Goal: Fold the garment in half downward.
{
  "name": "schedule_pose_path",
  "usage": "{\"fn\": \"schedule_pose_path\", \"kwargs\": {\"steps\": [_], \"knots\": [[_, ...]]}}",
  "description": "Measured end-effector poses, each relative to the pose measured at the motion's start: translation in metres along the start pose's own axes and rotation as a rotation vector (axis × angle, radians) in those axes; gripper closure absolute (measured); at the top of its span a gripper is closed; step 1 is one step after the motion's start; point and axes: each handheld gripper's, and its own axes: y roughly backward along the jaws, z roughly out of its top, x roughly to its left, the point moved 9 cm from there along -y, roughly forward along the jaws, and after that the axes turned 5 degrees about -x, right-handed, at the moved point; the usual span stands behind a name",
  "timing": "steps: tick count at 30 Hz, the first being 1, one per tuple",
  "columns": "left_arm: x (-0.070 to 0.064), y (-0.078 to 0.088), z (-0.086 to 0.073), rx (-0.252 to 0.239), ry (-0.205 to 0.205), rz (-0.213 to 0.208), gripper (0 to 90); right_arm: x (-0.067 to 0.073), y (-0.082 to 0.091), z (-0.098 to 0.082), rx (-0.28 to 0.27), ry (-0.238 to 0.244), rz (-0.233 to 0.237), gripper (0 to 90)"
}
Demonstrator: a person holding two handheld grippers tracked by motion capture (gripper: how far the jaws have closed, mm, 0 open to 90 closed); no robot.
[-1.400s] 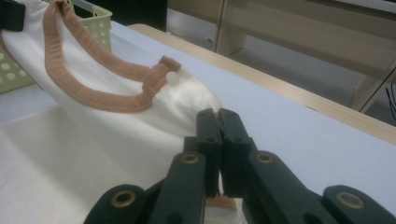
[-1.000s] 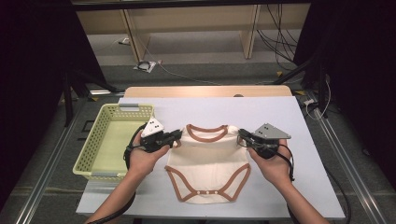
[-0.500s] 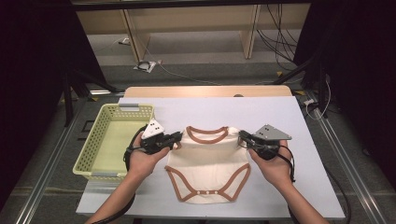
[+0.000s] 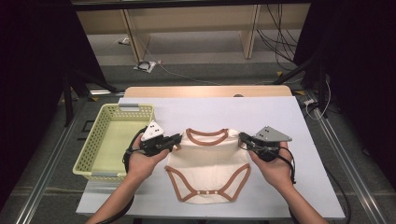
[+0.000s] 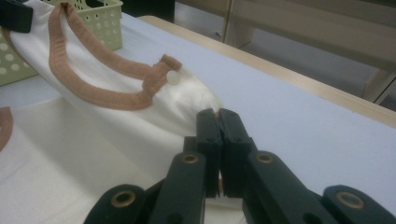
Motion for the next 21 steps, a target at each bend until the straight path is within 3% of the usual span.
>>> {"fn": "schedule_pose_path", "kwargs": {"steps": [21], "knots": [[-0.0058, 0.0029, -0.0038, 0.008, -0.011, -0.01, 86.9, 0.0042, 0.005, -0.006, 0.014, 0.0, 0.012, 88.5]]}}
